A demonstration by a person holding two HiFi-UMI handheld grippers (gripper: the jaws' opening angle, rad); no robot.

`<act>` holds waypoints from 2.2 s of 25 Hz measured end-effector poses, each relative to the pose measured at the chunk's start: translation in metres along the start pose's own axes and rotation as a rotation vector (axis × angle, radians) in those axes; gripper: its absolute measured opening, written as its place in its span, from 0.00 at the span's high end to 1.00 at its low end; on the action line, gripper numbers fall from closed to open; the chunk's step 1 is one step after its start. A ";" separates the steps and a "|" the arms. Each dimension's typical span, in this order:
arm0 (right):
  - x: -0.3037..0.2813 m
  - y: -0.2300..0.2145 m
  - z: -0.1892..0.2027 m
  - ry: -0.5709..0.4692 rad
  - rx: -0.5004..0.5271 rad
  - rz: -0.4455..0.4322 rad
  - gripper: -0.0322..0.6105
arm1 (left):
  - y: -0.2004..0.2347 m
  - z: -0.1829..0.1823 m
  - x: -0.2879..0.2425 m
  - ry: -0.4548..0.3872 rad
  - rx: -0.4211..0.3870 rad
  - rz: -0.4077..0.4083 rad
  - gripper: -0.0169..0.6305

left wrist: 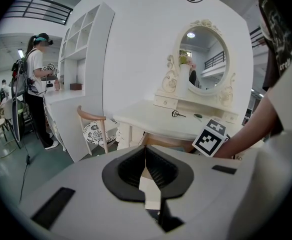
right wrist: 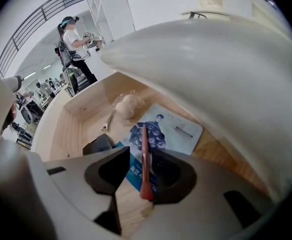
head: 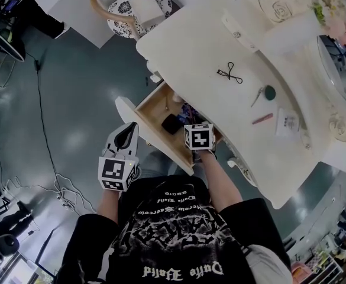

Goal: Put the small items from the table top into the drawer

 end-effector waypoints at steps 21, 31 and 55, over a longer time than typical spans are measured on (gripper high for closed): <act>0.071 0.023 -0.009 -0.189 0.018 -0.100 0.68 | -0.025 -0.007 -0.011 -0.049 0.002 0.066 0.95; 0.119 0.008 -0.006 -0.297 -0.005 -0.095 0.68 | -0.056 -0.013 -0.019 -0.064 -0.002 0.128 0.95; 0.222 -0.064 0.032 -0.528 -0.034 0.098 0.87 | -0.149 -0.054 -0.040 -0.167 -0.087 0.300 0.95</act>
Point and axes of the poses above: the fingertips, and each gripper's own axes: x backward along the fingers, y to its left, z out of its underside, the point moved 8 cm from there along x, backward along the fingers, and after that the axes turned 2 degrees about z, right-handed, at the moved point
